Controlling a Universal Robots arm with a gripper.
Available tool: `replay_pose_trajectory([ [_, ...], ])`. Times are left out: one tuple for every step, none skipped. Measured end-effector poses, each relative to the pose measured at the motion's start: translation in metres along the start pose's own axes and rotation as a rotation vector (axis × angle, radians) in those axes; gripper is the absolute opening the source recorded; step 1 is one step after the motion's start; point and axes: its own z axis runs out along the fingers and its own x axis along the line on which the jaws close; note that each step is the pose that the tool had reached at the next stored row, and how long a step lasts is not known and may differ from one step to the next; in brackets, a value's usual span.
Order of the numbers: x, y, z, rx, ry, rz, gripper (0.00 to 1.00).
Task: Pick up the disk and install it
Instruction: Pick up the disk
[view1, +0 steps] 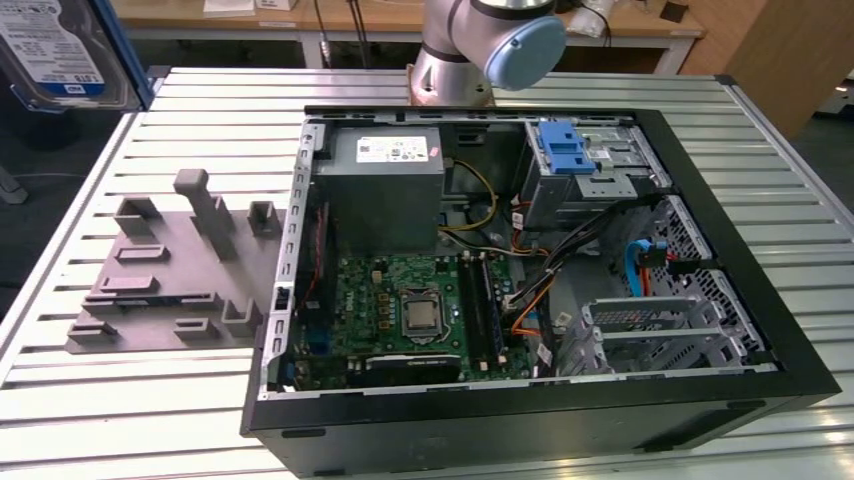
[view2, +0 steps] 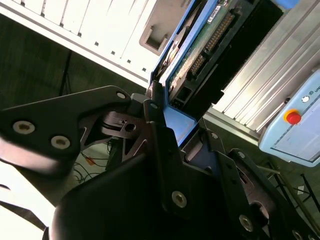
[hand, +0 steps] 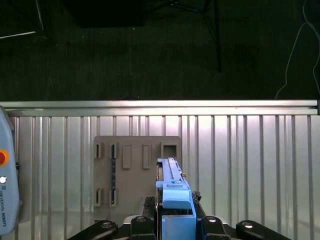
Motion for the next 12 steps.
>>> replay_pose_trajectory([
  [0.0005,0.0,0.0,0.0,0.0,0.0,0.36],
  [0.0006,-0.0001,0.0,0.0001,-0.0001,0.0,0.36],
  [0.0005,-0.0004,0.0,0.0001,-0.0001,0.0,0.36],
  [0.0007,-0.0009,0.0,0.0001,-0.0001,0.0,0.36],
  [0.0006,-0.003,-0.0001,-0.0001,0.0,0.0,0.36],
  [0.0006,-0.0067,-0.0001,0.0,0.0,0.0,0.36],
  [0.0005,-0.0079,-0.0001,0.0001,0.0,0.0,0.36],
  [0.0005,-0.0089,-0.0002,0.0,0.0,0.0,0.36],
  [0.0005,-0.0098,-0.0002,0.0001,-0.0001,0.0,0.36],
  [0.0005,-0.0107,-0.0002,0.0001,0.0,0.0,0.36],
  [0.0005,-0.0117,-0.0002,0.0,-0.0001,0.0,0.36],
  [0.0004,-0.0128,-0.0002,0.0,0.0,0.0,0.36],
])
